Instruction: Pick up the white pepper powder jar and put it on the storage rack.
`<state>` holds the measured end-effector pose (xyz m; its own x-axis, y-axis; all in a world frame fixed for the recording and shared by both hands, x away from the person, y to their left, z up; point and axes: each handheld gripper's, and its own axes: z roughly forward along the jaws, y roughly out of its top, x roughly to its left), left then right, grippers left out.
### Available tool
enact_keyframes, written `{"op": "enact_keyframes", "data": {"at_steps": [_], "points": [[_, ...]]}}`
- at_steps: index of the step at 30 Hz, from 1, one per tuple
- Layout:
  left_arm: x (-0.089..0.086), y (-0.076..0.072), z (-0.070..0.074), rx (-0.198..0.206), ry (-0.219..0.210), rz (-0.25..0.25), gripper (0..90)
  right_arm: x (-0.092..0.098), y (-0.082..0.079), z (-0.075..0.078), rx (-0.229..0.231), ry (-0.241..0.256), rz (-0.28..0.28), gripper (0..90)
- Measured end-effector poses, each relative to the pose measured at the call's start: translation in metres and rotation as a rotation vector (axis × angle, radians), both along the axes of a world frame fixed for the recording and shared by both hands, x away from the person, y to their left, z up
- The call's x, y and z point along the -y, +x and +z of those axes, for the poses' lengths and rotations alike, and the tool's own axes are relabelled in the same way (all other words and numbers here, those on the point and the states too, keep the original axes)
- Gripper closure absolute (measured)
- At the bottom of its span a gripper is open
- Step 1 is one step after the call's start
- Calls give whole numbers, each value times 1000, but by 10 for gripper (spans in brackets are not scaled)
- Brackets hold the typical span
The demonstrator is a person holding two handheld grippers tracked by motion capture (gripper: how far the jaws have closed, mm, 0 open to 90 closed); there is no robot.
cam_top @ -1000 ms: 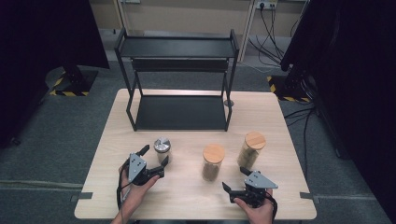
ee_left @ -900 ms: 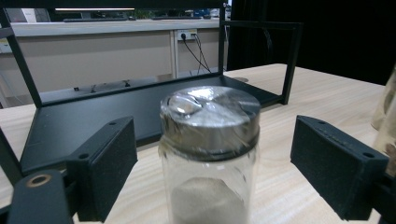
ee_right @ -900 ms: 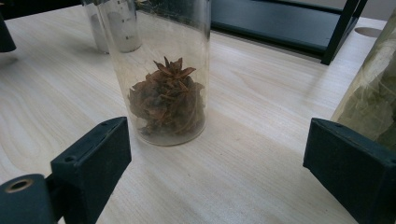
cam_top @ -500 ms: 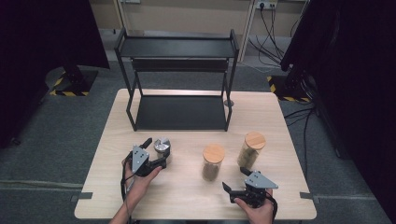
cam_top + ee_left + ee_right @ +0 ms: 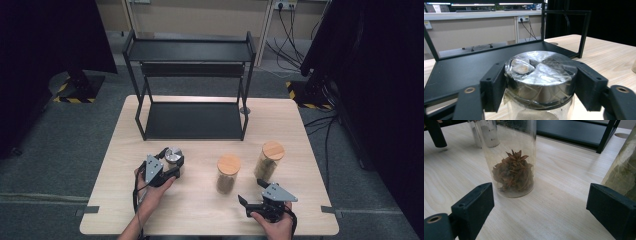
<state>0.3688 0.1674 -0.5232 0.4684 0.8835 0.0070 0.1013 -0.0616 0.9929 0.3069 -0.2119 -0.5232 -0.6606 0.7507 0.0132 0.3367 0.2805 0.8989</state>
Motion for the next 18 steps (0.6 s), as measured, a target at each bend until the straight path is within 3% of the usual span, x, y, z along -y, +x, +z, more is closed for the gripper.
{"op": "enact_keyframes", "data": {"at_steps": [11, 18], "points": [[-2, 2, 1, -3, -15, 0, 347, 0, 0, 0, -2, 1, 4, 78], [-6, 4, 9, 3, -25, 21, 348, 0, 0, 0, -2, 1, 6, 78]]}}
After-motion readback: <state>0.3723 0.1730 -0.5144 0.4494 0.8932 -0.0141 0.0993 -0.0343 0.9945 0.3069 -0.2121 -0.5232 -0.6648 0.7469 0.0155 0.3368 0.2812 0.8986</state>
